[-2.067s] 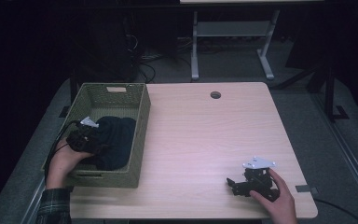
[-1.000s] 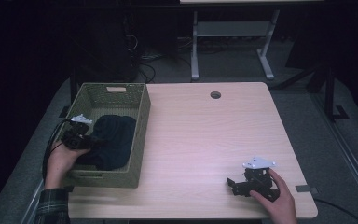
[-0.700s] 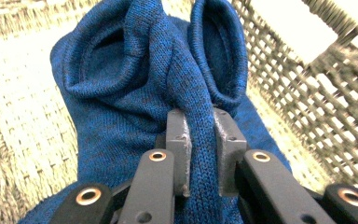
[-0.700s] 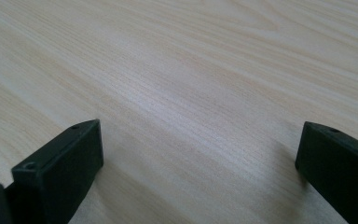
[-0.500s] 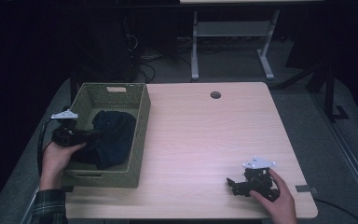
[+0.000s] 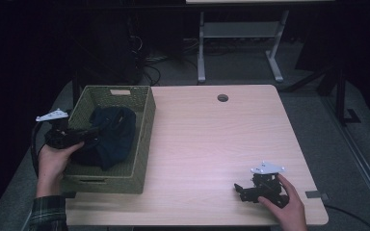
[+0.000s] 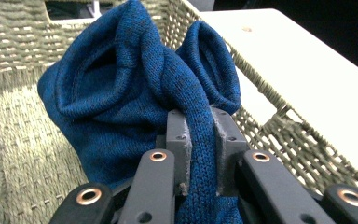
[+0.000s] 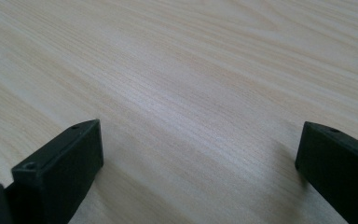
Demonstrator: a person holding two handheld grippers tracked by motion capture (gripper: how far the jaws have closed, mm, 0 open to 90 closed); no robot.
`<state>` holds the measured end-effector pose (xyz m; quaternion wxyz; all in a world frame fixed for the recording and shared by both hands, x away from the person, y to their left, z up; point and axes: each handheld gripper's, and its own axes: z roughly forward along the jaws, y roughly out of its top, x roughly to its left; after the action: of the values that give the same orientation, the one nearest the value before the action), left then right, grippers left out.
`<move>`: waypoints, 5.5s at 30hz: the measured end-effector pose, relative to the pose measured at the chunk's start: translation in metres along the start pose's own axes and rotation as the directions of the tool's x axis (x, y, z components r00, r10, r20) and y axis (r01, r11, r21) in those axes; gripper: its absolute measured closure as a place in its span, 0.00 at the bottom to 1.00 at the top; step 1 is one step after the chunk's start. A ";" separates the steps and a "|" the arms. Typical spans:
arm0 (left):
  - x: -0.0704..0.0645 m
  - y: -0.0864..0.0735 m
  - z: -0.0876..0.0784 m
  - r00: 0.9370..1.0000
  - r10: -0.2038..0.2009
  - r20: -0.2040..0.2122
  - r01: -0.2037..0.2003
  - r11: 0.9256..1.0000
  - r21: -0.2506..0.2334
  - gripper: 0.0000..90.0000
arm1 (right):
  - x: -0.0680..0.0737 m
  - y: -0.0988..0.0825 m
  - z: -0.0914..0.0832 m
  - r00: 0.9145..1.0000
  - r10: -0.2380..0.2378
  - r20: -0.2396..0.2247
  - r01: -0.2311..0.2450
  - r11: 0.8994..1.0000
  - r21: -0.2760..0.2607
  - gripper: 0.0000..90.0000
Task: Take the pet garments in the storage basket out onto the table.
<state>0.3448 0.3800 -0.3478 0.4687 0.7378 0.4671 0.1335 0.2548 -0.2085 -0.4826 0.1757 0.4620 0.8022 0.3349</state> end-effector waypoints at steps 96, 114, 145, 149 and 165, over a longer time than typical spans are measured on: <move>-0.210 0.123 0.114 0.837 0.288 0.466 -0.246 0.958 -0.151 0.89 | 0.000 0.000 0.000 1.000 0.002 0.000 -0.002 1.000 0.000 0.00; -0.234 0.097 0.189 0.804 0.259 0.535 -0.266 0.962 -0.066 0.89 | 0.000 0.000 0.000 1.000 0.003 0.001 -0.003 1.000 0.000 0.00; -0.267 0.037 0.294 0.820 0.293 0.492 -0.399 0.909 0.124 0.87 | 0.001 -0.001 -0.001 1.000 0.003 -0.004 -0.003 1.000 0.003 0.01; -0.267 0.031 0.299 0.836 0.279 0.473 -0.388 0.910 0.148 0.84 | 0.001 -0.001 -0.001 1.000 0.001 -0.004 -0.001 1.000 0.001 0.00; -0.265 0.036 0.286 0.857 0.315 0.408 -0.401 0.904 0.144 0.26 | 0.001 -0.001 -0.001 1.000 0.001 -0.004 -0.001 1.000 0.001 0.01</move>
<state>0.4066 -0.0024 -0.4045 0.4296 0.8718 0.2343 0.0216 0.2531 -0.2079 -0.4825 0.1736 0.4619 0.8024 0.3355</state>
